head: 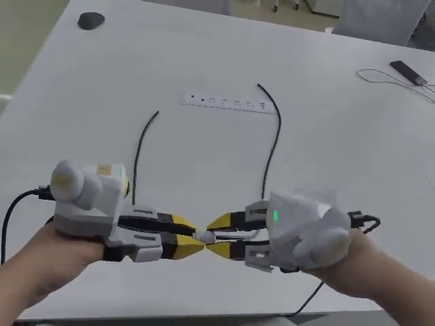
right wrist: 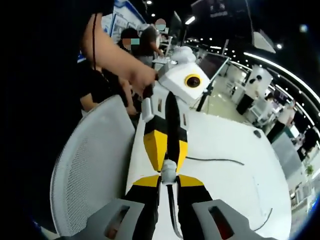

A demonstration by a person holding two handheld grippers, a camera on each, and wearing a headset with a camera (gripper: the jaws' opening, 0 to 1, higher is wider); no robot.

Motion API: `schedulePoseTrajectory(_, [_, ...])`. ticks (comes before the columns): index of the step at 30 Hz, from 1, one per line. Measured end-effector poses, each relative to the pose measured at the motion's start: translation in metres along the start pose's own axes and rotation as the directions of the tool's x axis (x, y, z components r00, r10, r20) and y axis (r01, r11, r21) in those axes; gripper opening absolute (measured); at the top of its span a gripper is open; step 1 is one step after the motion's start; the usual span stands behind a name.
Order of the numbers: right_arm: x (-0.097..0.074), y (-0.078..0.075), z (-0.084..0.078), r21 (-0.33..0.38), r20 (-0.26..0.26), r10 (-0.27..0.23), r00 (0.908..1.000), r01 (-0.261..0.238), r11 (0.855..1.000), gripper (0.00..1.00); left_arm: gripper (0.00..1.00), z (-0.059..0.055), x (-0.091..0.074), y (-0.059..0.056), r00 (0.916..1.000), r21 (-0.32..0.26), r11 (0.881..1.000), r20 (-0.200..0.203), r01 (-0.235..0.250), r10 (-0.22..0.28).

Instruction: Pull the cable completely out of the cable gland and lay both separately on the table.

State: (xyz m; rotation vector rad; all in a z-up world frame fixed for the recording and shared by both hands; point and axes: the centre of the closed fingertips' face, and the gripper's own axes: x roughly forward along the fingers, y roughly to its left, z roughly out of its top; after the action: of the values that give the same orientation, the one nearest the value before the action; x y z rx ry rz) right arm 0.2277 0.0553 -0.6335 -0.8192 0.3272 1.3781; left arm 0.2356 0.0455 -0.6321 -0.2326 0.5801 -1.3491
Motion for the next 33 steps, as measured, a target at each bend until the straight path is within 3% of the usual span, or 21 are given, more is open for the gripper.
schedulePoseTrajectory(6, [0.0, 0.002, 0.002, -0.059, -0.014, -0.059, 0.9982, 0.058, 0.997, 0.07, 0.15, 0.001, -0.001, -0.002, 1.0, -0.037, 0.999, 0.004, 0.007, -0.007])
schedulePoseTrajectory(9, [-0.001, 0.0, 0.002, -0.133, -0.025, -0.095, 0.9952, 0.091, 0.987, 0.07, 0.15, 0.001, -0.002, -0.002, 0.9999, -0.049, 0.999, 0.01, 0.008, -0.007])
schedulePoseTrajectory(14, [0.001, 0.002, 0.003, -0.137, -0.034, -0.104, 0.994, 0.099, 0.986, 0.07, 0.15, -0.001, -0.003, -0.004, 1.0, -0.047, 0.999, 0.003, 0.007, -0.006])
schedulePoseTrajectory(20, [0.002, 0.0, 0.003, -0.039, -0.015, -0.066, 0.9977, 0.065, 0.997, 0.08, 0.15, -0.002, -0.004, -0.003, 1.0, -0.019, 1.0, 0.001, 0.0, 0.0])
schedulePoseTrajectory(22, [0.001, 0.0, 0.004, 0.065, 0.014, -0.034, 0.9993, 0.033, 0.997, 0.09, 0.15, -0.002, -0.004, -0.003, 1.0, 0.002, 1.0, 0.002, 0.0, 0.0])
schedulePoseTrajectory(24, [-0.001, -0.001, 0.007, 0.163, 0.053, -0.009, 0.9985, 0.0, 0.987, 0.11, 0.15, -0.002, -0.004, -0.003, 1.0, 0.04, 0.999, 0.003, -0.007, 0.007])
schedulePoseTrajectory(25, [-0.001, 0.0, 0.008, 0.22, 0.067, 0.01, 0.9977, -0.025, 0.975, 0.14, 0.15, -0.002, -0.004, -0.002, 1.0, 0.045, 0.999, 0.001, -0.006, 0.006])
schedulePoseTrajectory(26, [-0.003, -0.002, 0.01, 0.308, 0.092, 0.029, 0.9953, -0.056, 0.95, 0.18, 0.15, -0.002, -0.004, -0.002, 1.0, 0.058, 0.998, 0.001, -0.009, 0.009])
schedulePoseTrajectory(28, [-0.006, -0.004, 0.01, 0.388, 0.121, 0.062, 0.9907, -0.104, 0.916, 0.25, 0.15, -0.002, -0.003, -0.001, 0.9999, 0.106, 0.994, 0.0, -0.013, 0.013])
schedulePoseTrajectory(29, [-0.008, -0.005, 0.011, 0.45, 0.147, 0.091, 0.985, -0.148, 0.881, 0.25, 0.15, -0.003, -0.003, -0.001, 0.9999, 0.108, 0.994, -0.002, -0.01, 0.011])
schedulePoseTrajectory(30, [-0.01, -0.012, 0.011, 0.479, 0.171, 0.076, 0.9823, -0.15, 0.865, 0.24, 0.15, -0.003, -0.003, -0.001, 1.0, 0.114, 0.993, -0.003, -0.009, 0.009])
schedulePoseTrajectory(31, [-0.012, -0.015, 0.015, 0.538, 0.224, 0.096, 0.9699, -0.205, 0.818, 0.24, 0.15, -0.002, -0.003, -0.002, 1.0, 0.122, 0.993, -0.003, -0.008, 0.008])
schedulePoseTrajectory(32, [-0.014, -0.012, 0.018, 0.602, 0.264, 0.137, 0.9548, -0.274, 0.75, 0.25, 0.15, -0.002, -0.003, -0.001, 1.0, 0.129, 0.992, -0.004, -0.006, 0.007])
schedulePoseTrajectory(33, [-0.015, -0.013, 0.018, 0.623, 0.275, 0.148, 0.95, -0.293, 0.725, 0.25, 0.15, -0.002, -0.003, -0.001, 1.0, 0.133, 0.991, -0.006, -0.006, 0.006])
